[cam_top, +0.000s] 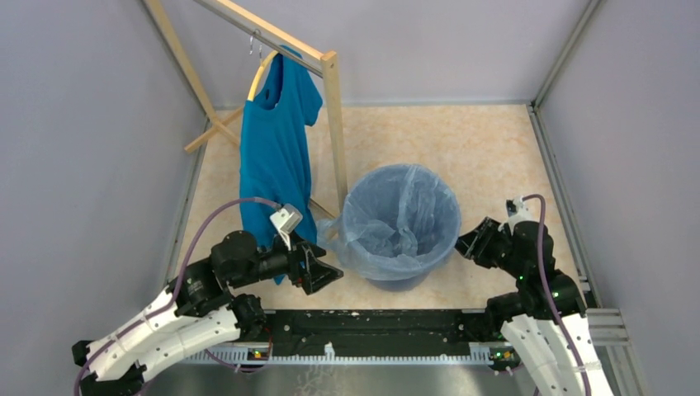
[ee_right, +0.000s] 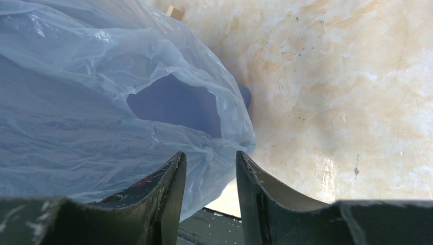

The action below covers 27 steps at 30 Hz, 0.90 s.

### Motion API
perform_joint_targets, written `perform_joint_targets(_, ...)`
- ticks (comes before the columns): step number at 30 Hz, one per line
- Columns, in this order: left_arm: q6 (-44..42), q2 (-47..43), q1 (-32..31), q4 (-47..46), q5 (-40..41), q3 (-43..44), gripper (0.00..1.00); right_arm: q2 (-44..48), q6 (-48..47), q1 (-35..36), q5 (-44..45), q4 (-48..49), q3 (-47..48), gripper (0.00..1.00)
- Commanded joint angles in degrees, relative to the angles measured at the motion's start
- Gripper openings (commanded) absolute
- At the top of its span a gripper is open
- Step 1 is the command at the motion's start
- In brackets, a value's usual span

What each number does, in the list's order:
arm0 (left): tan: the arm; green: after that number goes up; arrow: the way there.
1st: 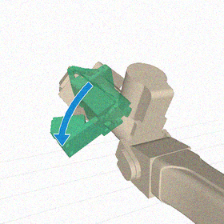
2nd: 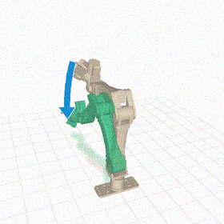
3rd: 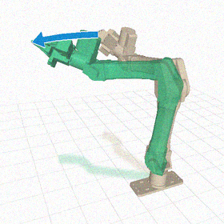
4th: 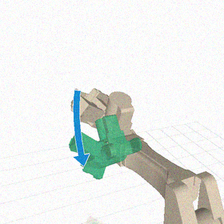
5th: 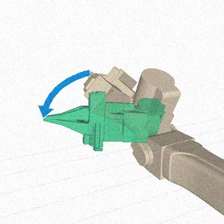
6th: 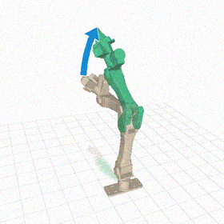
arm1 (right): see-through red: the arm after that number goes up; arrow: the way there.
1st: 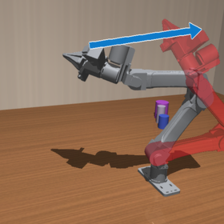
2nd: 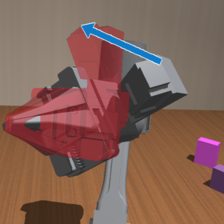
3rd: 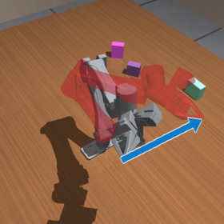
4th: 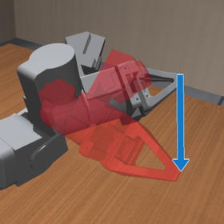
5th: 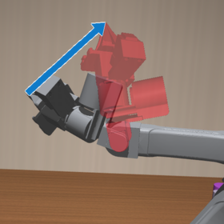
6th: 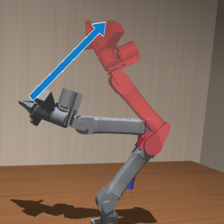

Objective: Put the trash bags into the trash bin

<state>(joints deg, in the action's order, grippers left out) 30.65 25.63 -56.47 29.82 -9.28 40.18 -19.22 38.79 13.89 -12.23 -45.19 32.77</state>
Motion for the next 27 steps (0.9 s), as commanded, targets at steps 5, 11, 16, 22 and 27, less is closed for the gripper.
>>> perform_joint_targets(5, -10.39, 3.31, -0.22, -9.89, 3.87, 1.57, 0.98, 0.59, -0.4, 0.41, 0.14, 0.1, 2.31, 0.41)
perform_joint_targets(11, -15.55, 4.73, -0.26, -16.33, 4.69, -2.42, 0.92, 0.43, -0.4, 0.44, -0.03, 0.79, 1.88, 0.41)
perform_joint_targets(16, -17.17, 3.5, -0.29, -25.98, 1.26, -8.54, 0.75, -0.27, -0.46, 0.48, -0.43, 2.02, 1.15, 0.41)
perform_joint_targets(22, -15.32, 4.39, -0.18, -26.38, -0.59, -10.97, 0.42, -0.91, -0.54, 0.44, -0.96, 2.56, 1.11, 0.41)
perform_joint_targets(27, -11.45, 5.69, -0.27, -27.92, -0.68, -12.79, 0.15, -1.03, -0.52, 0.44, -1.51, 3.23, 0.53, 0.41)
